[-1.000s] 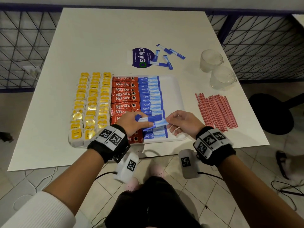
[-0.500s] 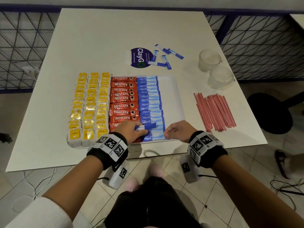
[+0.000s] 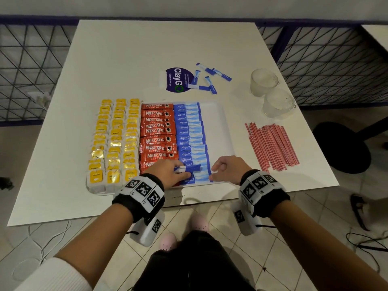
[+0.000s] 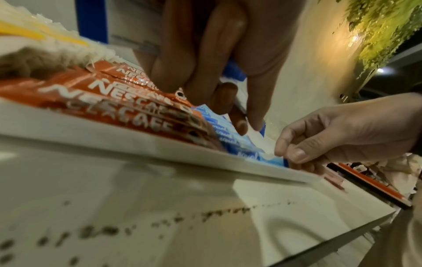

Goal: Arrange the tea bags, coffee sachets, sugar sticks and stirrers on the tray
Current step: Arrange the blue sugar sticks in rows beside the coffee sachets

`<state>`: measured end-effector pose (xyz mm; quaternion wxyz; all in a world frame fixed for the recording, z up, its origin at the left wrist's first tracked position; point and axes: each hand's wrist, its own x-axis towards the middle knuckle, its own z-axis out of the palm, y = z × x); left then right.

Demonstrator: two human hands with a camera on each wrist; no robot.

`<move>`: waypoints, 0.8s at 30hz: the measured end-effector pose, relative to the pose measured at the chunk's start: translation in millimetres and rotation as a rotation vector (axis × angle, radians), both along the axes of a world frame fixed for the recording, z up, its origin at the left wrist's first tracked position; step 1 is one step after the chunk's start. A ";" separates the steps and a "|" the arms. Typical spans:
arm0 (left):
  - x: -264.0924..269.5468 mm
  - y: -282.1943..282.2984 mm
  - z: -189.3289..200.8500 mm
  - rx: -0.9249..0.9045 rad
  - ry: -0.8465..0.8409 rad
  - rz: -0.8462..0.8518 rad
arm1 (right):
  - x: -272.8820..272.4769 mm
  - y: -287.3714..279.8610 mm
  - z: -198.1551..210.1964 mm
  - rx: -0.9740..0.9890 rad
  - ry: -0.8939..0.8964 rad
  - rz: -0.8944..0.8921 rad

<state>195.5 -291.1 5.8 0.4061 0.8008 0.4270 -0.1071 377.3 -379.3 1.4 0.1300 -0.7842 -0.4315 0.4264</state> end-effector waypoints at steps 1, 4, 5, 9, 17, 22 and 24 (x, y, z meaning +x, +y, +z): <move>-0.1 0.6 1.7 -0.005 -0.034 0.013 | 0.5 0.9 3.2 0.013 0.006 -0.005; 2.3 3.9 12.4 -0.039 -0.115 0.024 | 0.4 7.1 17.1 0.090 0.105 -0.057; 4.3 6.3 18.7 -0.050 -0.135 0.020 | -0.3 10.4 24.7 0.120 0.166 -0.083; 15.1 22.3 45.7 -0.137 -0.216 0.058 | -1.1 29.6 53.6 0.209 0.293 -0.083; 17.8 53.4 70.6 -0.206 -0.390 0.235 | 14.9 56.9 77.0 0.278 0.444 -0.219; 22.3 65.9 71.3 -0.277 -0.472 0.377 | 28.6 71.6 70.1 0.293 0.515 -0.294; 28.5 71.6 67.5 -0.246 -0.447 0.401 | 33.7 79.5 64.4 0.316 0.560 -0.300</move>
